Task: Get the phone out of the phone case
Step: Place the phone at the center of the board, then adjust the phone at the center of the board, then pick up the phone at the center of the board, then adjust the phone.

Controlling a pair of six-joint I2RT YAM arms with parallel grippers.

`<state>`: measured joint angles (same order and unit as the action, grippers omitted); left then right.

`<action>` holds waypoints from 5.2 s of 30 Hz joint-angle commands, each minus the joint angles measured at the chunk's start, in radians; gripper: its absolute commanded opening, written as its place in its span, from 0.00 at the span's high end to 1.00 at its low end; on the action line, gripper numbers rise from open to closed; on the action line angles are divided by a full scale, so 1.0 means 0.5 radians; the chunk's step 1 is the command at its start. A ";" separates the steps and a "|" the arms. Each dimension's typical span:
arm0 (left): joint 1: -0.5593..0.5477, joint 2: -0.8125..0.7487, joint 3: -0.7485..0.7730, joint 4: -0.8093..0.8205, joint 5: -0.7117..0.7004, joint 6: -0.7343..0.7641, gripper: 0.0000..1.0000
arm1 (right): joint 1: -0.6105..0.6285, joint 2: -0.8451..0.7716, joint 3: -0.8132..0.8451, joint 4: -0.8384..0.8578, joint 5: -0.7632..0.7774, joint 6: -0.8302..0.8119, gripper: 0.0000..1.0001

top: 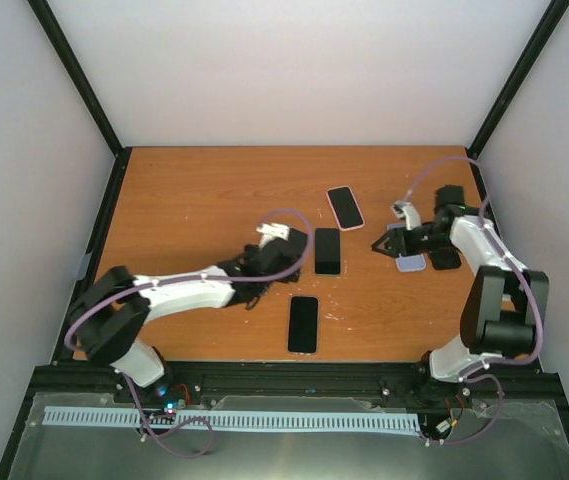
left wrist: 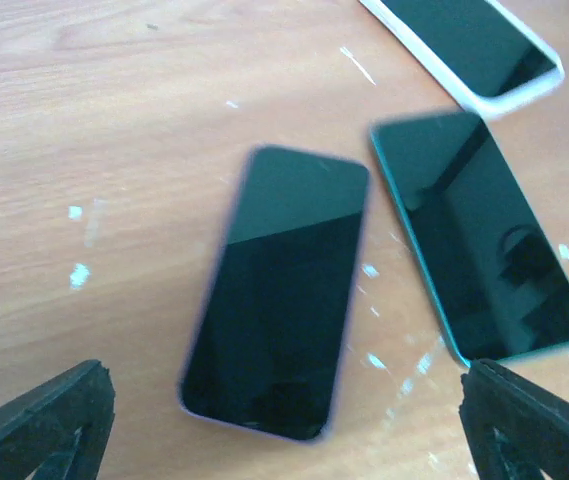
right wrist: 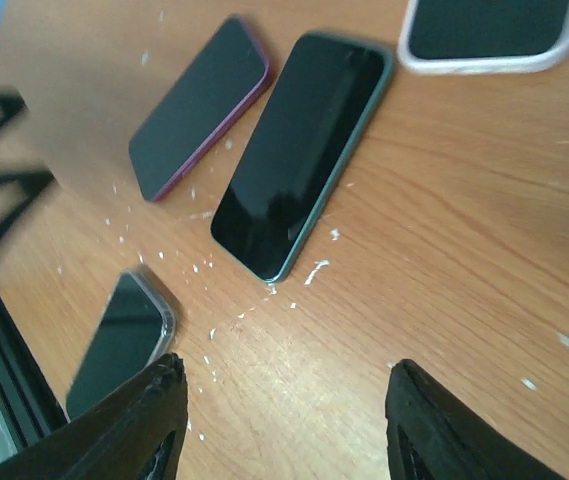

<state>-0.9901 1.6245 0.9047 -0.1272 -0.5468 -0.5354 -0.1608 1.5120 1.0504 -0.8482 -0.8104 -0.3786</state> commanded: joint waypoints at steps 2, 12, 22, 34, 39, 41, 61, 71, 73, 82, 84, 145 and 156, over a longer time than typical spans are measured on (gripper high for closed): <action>0.373 -0.283 -0.290 0.262 0.651 -0.180 0.04 | 0.310 0.330 0.128 0.029 0.231 0.065 0.43; 0.467 -0.568 -0.621 0.384 0.749 -0.389 0.04 | 0.681 0.870 0.417 0.101 0.357 0.239 0.33; 0.493 -0.900 -0.751 0.322 0.621 -0.443 0.05 | 1.096 1.232 0.771 0.057 0.388 0.259 0.36; 0.505 -0.913 -0.748 0.353 0.548 -0.465 0.04 | 0.994 0.952 1.131 -0.174 0.830 0.213 0.34; 0.508 -0.775 -0.689 0.421 0.605 -0.448 0.02 | 0.987 0.891 1.094 0.134 1.509 0.368 0.00; 0.508 -0.724 -0.668 0.436 0.635 -0.434 0.02 | 0.985 1.008 1.204 0.093 1.627 0.435 0.00; 0.508 -0.637 -0.786 0.624 0.834 -0.473 0.03 | 0.986 1.693 1.836 -0.146 1.737 0.462 0.00; 0.508 -0.571 -0.751 0.647 0.928 -0.473 0.04 | 0.908 1.808 1.976 -0.209 1.534 0.530 0.00; 0.508 -0.577 -0.758 0.647 0.942 -0.478 0.05 | 0.892 1.843 2.003 -0.258 1.497 0.522 0.00; 0.508 -0.558 -0.774 0.690 0.980 -0.493 0.06 | 0.889 1.658 1.900 -0.164 1.534 0.335 0.00; 0.508 -0.541 -0.766 0.706 0.999 -0.494 0.06 | 0.889 1.660 1.930 -0.172 1.553 0.295 0.00; 0.416 0.644 0.685 1.012 1.925 -0.924 0.46 | 0.872 -0.374 -0.192 0.654 0.827 0.318 0.35; 0.404 0.693 0.726 1.117 2.003 -1.020 0.62 | 0.849 -0.419 -0.226 0.695 0.894 0.340 0.35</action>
<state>-0.7761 1.9656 1.2423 0.3801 0.4366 -1.0164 0.2741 1.3319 0.9337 -0.5682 -0.3725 -0.2199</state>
